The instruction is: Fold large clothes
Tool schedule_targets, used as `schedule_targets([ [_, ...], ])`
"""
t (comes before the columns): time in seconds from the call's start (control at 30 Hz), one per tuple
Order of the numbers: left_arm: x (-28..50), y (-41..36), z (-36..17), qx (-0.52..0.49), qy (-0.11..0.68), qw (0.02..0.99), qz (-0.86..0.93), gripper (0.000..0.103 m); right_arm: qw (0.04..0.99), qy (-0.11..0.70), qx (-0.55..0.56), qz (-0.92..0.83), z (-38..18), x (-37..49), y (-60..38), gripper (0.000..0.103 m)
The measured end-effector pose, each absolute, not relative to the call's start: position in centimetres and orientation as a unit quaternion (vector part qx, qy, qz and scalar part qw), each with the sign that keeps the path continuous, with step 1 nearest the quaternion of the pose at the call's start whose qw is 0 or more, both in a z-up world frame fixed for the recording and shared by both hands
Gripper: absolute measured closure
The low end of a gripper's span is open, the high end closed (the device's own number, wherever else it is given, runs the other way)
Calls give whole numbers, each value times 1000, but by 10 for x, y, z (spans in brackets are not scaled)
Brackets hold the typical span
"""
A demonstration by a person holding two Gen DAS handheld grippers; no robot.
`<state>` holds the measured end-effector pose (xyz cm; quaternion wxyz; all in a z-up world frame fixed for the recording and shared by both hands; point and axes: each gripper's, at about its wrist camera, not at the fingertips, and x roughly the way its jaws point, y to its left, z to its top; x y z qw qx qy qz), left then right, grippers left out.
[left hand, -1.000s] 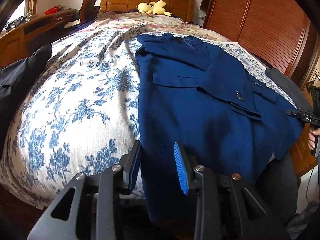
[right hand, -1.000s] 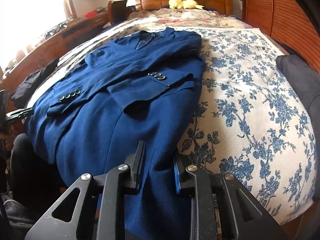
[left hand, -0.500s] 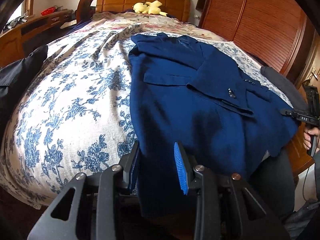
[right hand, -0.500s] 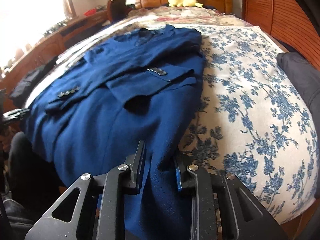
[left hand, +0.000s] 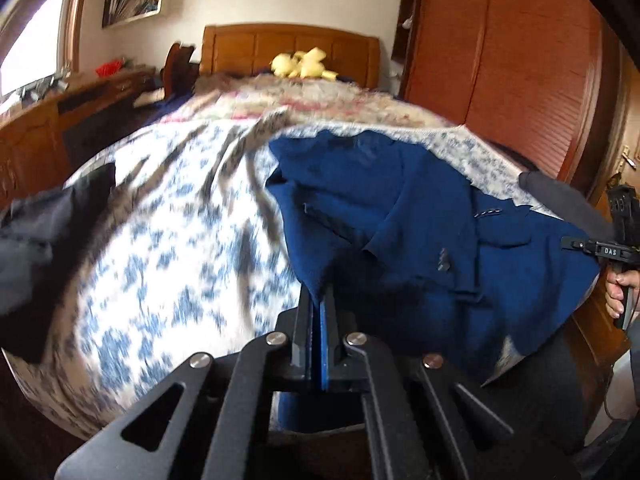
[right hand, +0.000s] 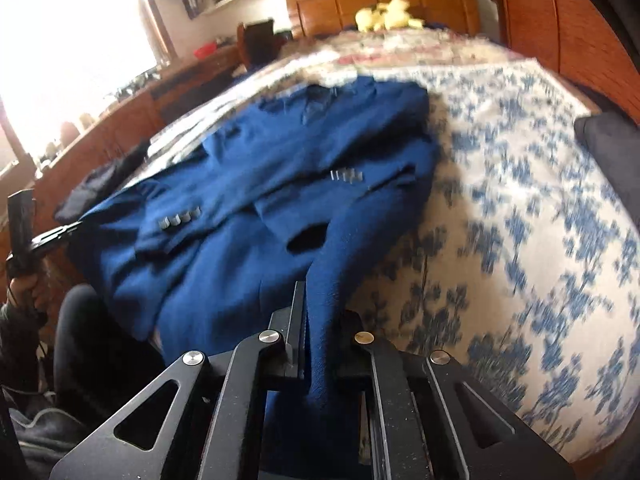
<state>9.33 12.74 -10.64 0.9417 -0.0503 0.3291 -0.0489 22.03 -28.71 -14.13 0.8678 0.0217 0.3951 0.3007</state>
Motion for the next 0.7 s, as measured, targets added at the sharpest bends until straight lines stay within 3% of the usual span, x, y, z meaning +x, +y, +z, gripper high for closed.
schedule_targets([
  [0.7,48,105,67,-9,187,980,-63,103,912,238,45,331,17,148,-306,99],
])
